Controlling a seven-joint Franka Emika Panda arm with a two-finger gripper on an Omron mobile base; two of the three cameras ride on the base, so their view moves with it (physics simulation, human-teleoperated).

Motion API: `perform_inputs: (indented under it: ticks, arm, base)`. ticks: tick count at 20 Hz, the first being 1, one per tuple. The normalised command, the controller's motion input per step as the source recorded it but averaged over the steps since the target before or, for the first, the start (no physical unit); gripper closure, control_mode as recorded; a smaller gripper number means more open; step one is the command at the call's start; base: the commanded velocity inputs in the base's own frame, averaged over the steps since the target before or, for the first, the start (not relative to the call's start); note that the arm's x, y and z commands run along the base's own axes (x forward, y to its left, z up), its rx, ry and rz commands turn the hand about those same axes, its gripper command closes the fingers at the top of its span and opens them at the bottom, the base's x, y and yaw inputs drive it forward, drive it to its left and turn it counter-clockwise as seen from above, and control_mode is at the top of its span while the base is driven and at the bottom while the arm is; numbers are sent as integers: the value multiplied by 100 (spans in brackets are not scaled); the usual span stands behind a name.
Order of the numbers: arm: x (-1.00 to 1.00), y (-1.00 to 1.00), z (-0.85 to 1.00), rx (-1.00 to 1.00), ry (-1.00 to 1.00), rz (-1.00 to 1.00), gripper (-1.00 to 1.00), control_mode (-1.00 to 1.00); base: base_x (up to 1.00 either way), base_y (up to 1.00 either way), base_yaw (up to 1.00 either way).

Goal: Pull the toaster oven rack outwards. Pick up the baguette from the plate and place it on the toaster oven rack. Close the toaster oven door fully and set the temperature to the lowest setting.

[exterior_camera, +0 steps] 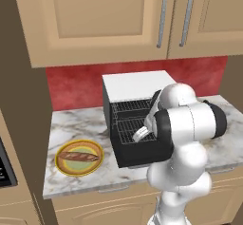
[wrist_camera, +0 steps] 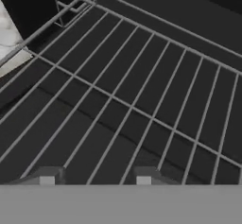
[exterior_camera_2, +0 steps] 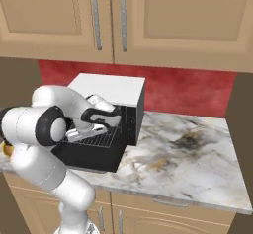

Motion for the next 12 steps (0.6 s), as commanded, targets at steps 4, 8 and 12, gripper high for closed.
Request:
perform_inputs:
  ticks: [4, 8, 12]
  arm:
    - [-100, 84, 0, 3, 97, -5, -100, -100]
    - [-100, 84, 0, 5, 93, 0, -100, -100]
    - [-100, 74, 30, 12, 76, 0, -100, -100]
  base:
    - [0, 0, 0]
    - [0, 0, 0]
    - [0, 0, 0]
